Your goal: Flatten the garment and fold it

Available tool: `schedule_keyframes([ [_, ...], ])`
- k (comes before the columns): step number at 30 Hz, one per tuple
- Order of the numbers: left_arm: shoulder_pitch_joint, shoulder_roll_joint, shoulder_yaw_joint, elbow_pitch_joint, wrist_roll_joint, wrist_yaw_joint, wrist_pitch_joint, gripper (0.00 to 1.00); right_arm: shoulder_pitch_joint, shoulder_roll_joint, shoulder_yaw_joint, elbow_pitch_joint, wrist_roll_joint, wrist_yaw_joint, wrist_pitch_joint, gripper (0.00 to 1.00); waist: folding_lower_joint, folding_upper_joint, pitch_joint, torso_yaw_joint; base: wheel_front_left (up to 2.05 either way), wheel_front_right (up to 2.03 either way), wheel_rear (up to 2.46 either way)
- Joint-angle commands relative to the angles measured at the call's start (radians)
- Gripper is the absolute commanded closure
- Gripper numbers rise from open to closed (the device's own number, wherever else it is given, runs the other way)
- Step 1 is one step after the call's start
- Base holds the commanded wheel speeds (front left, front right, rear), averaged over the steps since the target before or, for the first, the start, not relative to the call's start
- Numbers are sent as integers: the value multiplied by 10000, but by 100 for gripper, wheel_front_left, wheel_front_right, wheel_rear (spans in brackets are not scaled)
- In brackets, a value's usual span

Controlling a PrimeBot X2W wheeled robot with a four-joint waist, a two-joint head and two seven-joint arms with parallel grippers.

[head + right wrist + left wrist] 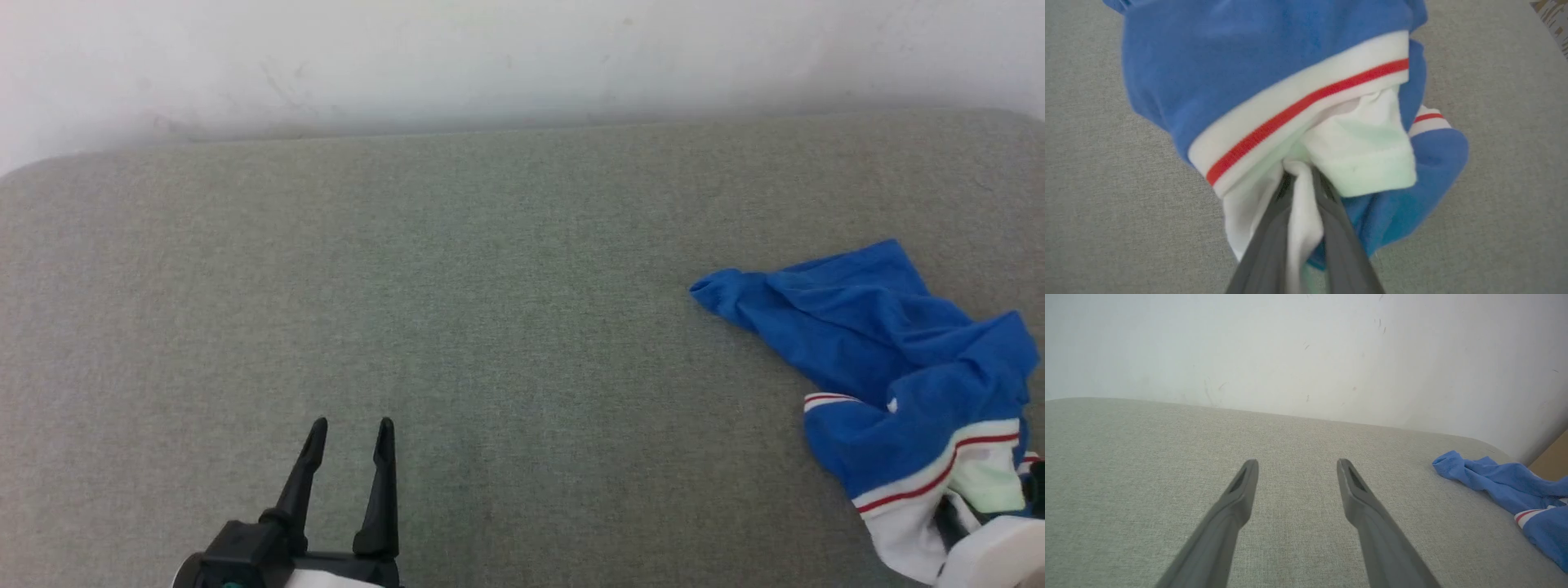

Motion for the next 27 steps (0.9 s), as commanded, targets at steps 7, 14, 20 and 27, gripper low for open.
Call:
schedule_keyframes([
  [7,-157,100,-13,-96,-10,10,100,0,-928,-26,707,-644,-85,-7,-421,0,0,-1,-104,-181,0,0,0],
  [14,-239,-30,-116,-116,-34,33,42,0,-2323,-649,1161,-2516,245,-7,642,0,0,-1,106,132,0,0,0],
  [20,-501,-92,-162,-106,0,-1,-22,0,-3515,-1228,1344,-1710,-44,-7,2095,0,0,-1,779,607,0,0,0],
  [27,-928,-179,-206,-37,28,-109,-87,0,-4556,-1821,2120,-147,-217,-7,3181,0,0,-1,1652,1030,0,0,0],
])
